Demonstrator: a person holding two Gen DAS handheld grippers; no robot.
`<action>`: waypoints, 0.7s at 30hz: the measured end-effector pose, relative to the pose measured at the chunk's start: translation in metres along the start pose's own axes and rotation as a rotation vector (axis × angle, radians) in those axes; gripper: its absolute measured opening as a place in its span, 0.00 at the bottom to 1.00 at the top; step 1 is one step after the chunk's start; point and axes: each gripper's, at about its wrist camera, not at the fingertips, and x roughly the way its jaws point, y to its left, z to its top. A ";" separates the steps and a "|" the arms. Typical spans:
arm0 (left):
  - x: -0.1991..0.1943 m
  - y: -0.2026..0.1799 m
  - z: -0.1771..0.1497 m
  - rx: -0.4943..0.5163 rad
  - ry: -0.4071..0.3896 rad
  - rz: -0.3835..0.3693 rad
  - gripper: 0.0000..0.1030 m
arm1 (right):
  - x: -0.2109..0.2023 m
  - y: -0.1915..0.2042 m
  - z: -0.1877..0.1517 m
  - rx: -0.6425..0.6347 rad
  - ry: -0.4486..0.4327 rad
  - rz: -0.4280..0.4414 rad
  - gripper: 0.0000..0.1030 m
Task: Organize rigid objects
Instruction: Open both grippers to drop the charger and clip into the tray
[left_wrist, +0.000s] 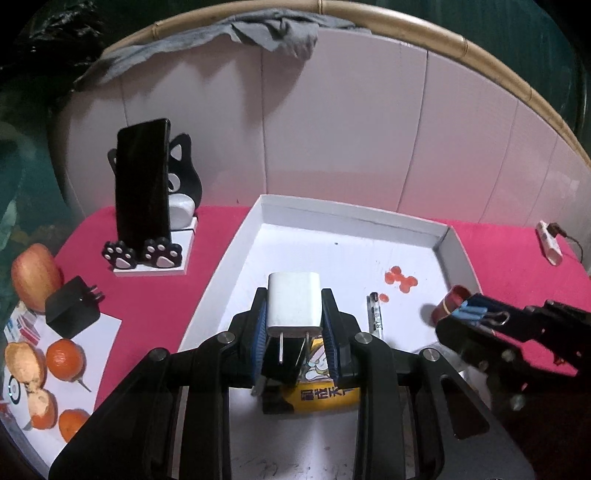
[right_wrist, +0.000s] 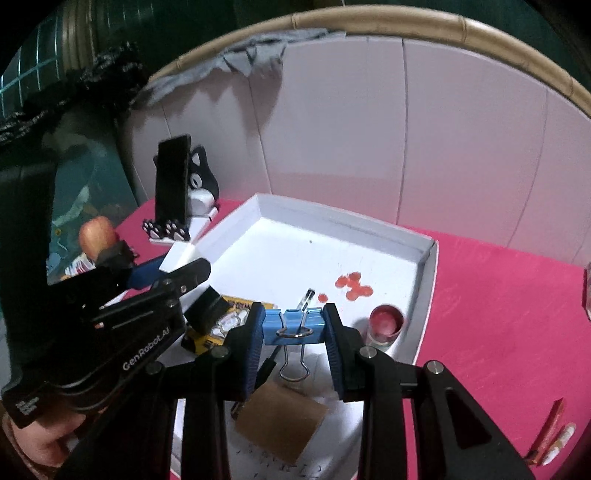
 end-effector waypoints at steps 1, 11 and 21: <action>0.002 0.000 0.000 0.002 0.003 0.002 0.26 | 0.003 0.000 -0.002 0.000 0.005 0.000 0.30; 0.007 -0.001 -0.002 -0.007 0.001 0.008 0.26 | 0.010 -0.002 -0.005 0.001 -0.003 -0.016 0.31; -0.014 0.005 0.001 -0.043 -0.060 0.033 0.85 | -0.008 0.001 -0.013 -0.028 -0.078 -0.069 0.95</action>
